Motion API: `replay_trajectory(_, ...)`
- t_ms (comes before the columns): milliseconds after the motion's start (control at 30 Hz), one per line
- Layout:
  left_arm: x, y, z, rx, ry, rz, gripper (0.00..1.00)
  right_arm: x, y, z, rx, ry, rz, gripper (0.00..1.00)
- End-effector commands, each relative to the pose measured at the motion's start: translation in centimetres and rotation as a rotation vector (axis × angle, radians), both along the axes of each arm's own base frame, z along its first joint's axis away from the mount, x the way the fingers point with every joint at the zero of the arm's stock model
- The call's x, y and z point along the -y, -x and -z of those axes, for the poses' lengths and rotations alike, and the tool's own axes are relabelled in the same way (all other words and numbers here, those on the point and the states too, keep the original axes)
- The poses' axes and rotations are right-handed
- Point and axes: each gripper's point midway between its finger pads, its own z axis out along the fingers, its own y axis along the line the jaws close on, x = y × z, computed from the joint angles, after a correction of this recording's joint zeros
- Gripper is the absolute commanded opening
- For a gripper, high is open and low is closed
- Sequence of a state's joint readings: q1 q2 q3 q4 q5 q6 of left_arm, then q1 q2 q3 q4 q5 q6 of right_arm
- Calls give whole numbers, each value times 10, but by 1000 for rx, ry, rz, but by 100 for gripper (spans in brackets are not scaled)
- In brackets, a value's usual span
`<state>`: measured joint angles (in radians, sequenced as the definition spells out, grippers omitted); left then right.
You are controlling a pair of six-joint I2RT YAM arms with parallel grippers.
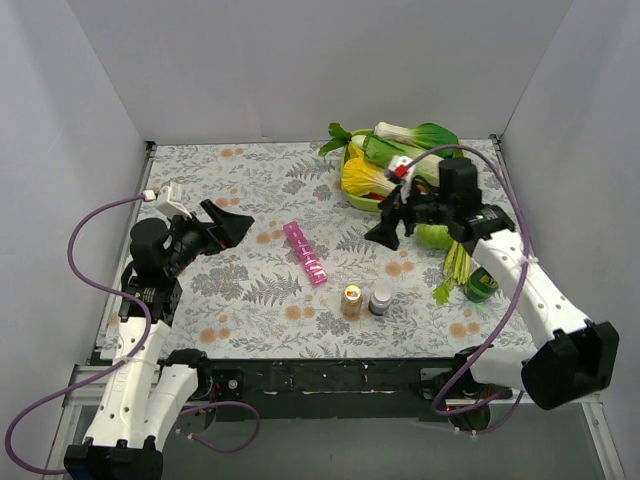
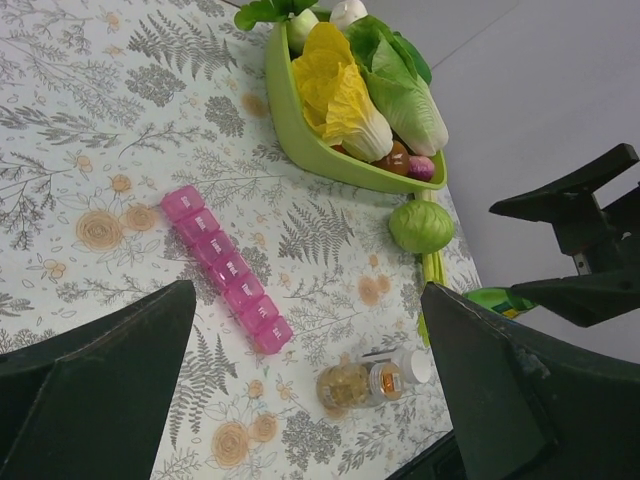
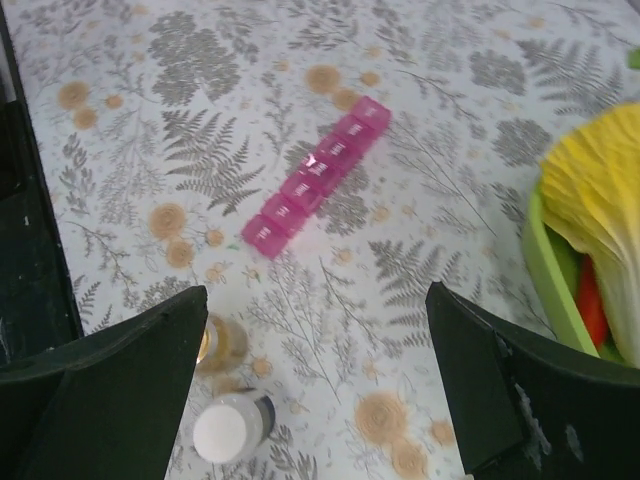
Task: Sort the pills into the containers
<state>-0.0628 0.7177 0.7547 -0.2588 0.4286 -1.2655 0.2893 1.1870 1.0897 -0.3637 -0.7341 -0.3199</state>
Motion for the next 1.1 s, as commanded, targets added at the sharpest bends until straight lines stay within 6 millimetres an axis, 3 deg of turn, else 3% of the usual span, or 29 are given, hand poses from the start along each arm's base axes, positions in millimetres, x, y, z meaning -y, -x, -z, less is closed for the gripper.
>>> replay_trajectory(0, -4, 4, -10, -22, 30, -37, 98, -65, 8, 11, 10, 113, -166, 98)
replay_trajectory(67, -6, 5, -10, -36, 37, -59, 98, -96, 13, 20, 2, 161, -189, 98)
replay_trajectory(133, -8, 11, -11, -39, 48, -70, 98, -125, 5, 34, 0, 211, -187, 98)
replay_trajectory(167, -9, 12, -11, -38, 50, -82, 98, -144, 15, 42, -12, 230, -194, 98)
replay_trajectory(200, -10, 14, -11, -37, 52, -88, 98, -152, 3, 65, -24, 298, -140, 98)
replay_trajectory(267, -14, 19, -9, -37, 53, -110, 98, -177, -1, 69, -26, 315, -77, 98)
replay_trajectory(300, -15, 21, -8, -39, 52, -116, 98, -179, -12, 94, -50, 380, -18, 98)
replay_trajectory(333, -16, 24, -6, -46, 49, -121, 98, -187, -19, 90, -48, 380, 16, 98)
replay_trajectory(400, -19, 28, -8, -37, 43, -133, 98, -189, -20, 119, -104, 453, 55, 98)
replay_trajectory(533, -22, 35, -5, -38, 37, -153, 98, -190, -14, 146, -150, 475, 78, 96)
replay_trajectory(700, -23, 38, 3, -45, 39, -158, 98, -169, -15, 182, -181, 556, 175, 95)
replay_trajectory(800, -23, 39, 6, -49, 39, -158, 98, -165, -8, 194, -208, 566, 173, 94)
replay_trajectory(1067, -21, 42, 15, -61, 55, -152, 98, -163, 11, 215, -283, 562, 134, 74)
